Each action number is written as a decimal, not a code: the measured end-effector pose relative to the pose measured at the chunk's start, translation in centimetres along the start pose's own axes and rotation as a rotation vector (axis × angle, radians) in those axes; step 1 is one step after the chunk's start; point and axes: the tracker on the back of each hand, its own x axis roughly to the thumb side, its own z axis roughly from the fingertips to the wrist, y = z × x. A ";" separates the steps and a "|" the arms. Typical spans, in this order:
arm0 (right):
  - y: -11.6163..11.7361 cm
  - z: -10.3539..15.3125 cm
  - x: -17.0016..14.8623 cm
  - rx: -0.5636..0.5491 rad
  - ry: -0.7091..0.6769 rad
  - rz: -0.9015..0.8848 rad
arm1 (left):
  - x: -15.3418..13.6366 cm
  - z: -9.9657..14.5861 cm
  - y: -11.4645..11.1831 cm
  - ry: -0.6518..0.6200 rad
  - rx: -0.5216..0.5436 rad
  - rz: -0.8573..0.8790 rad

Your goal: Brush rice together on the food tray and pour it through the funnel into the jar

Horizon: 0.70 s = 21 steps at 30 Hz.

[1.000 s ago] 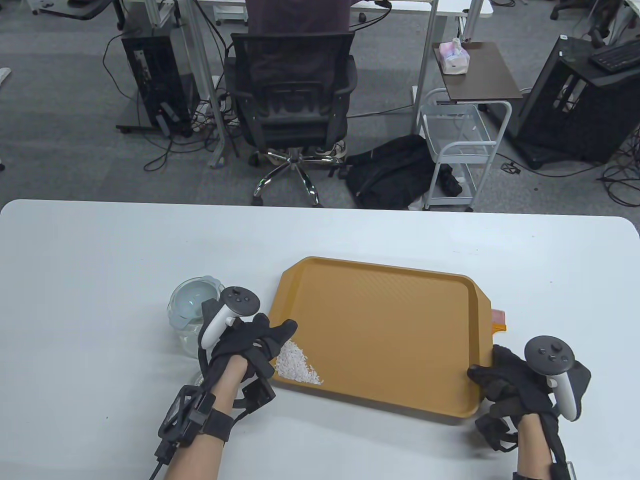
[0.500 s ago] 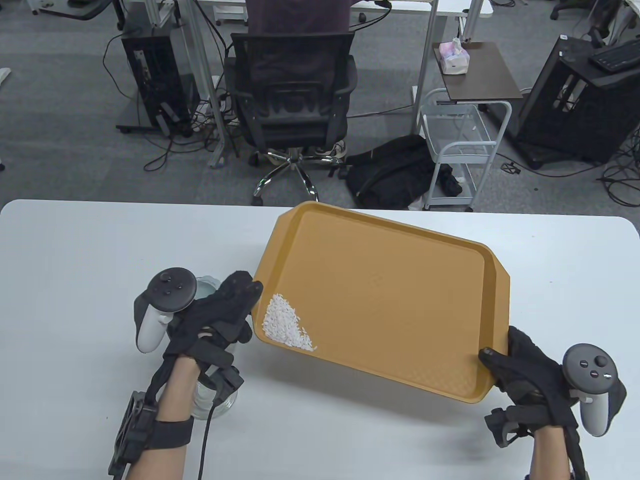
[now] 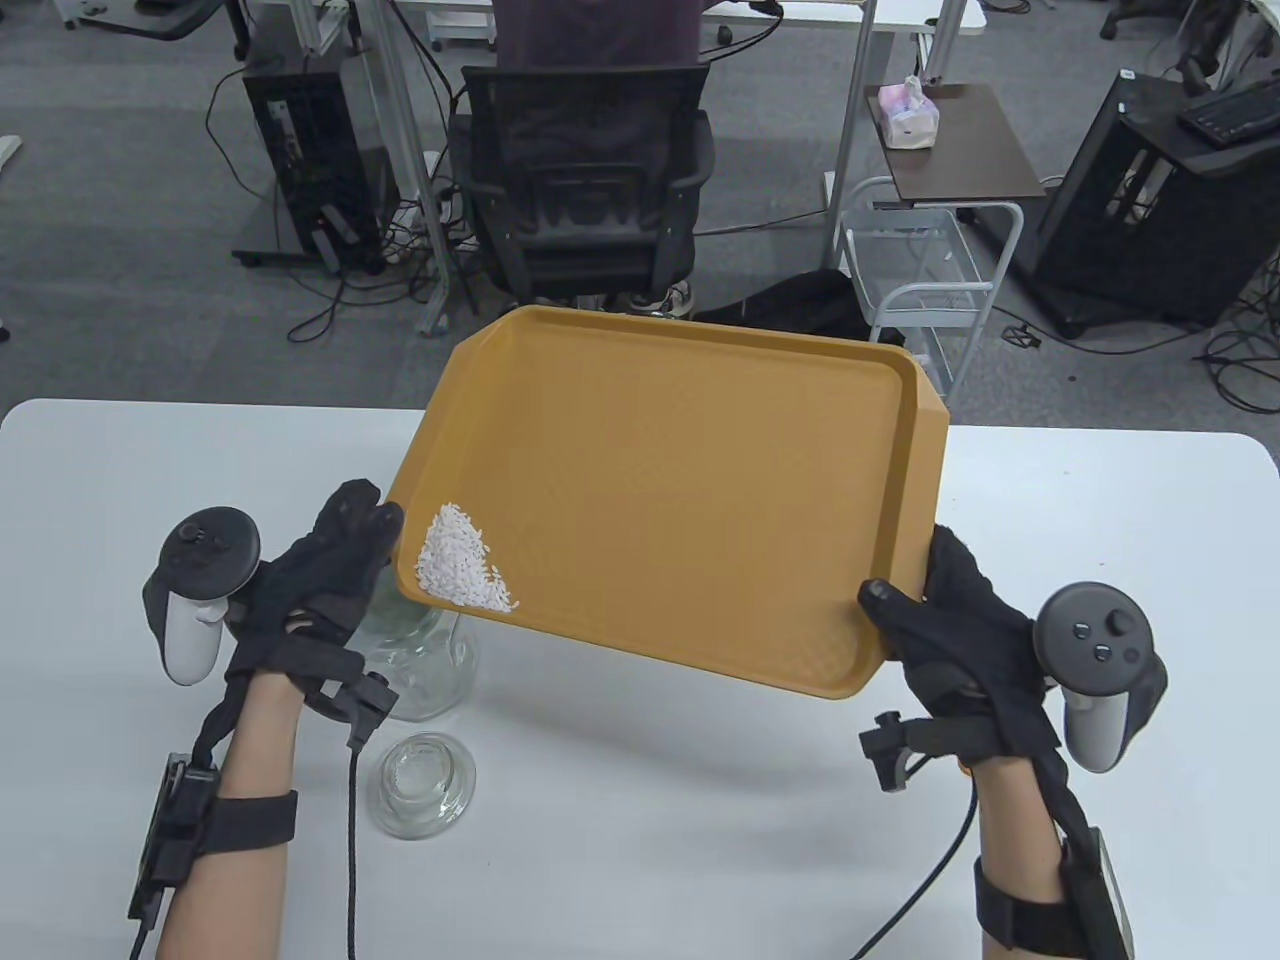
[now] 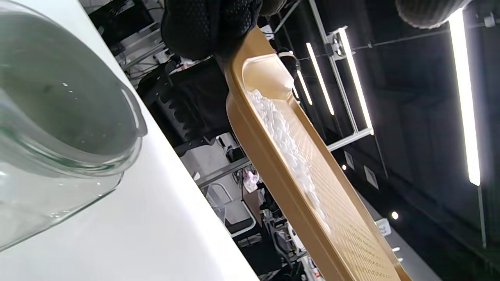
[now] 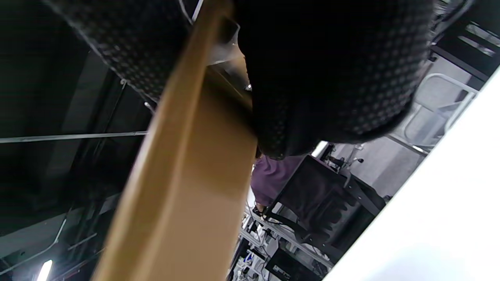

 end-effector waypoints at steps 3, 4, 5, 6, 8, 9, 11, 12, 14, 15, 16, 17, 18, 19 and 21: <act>1.4 -1.8 2.5 0.014 -0.022 0.044 | -1.5 -0.4 1.0 0.035 0.032 -0.038; 1.8 -2.3 3.0 0.022 -0.020 0.042 | -2.0 -0.5 1.3 0.039 0.038 -0.011; 2.3 -3.0 3.4 0.031 -0.013 0.046 | -2.6 -0.7 1.5 0.038 0.033 0.020; 2.6 -3.4 3.5 0.037 -0.007 0.049 | -3.0 -0.8 1.7 0.039 0.027 0.038; 3.4 -4.6 3.7 0.057 0.010 0.049 | -4.2 -1.2 2.1 0.043 0.011 0.099; 3.6 -4.9 3.8 0.063 0.013 0.050 | -4.5 -1.3 2.1 0.045 0.006 0.116; 4.2 -5.7 4.2 0.076 0.018 0.071 | -5.1 -1.5 1.9 0.053 0.002 0.116; 4.4 -5.9 4.3 0.077 0.019 0.074 | -5.3 -1.6 1.9 0.055 0.005 0.101; 4.6 -6.4 4.8 0.079 0.015 0.080 | -5.7 -1.8 1.8 0.059 -0.003 0.071; 4.6 -6.5 4.9 0.078 0.014 0.083 | -5.8 -1.8 1.7 0.060 -0.008 0.078; 4.7 -6.6 5.2 0.077 0.009 0.088 | -6.1 -1.9 1.6 0.059 -0.010 0.097; 4.7 -6.7 5.3 0.077 0.005 0.093 | -6.2 -1.9 1.6 0.058 -0.011 0.107; 4.7 -6.7 5.5 0.077 -0.001 0.101 | -6.3 -2.0 1.5 0.054 -0.012 0.114; 4.8 -6.7 5.7 0.076 -0.007 0.105 | -6.4 -2.1 1.4 0.048 -0.010 0.113; 5.0 -6.6 6.2 0.069 -0.025 0.116 | -6.5 -2.2 1.1 0.041 0.004 0.088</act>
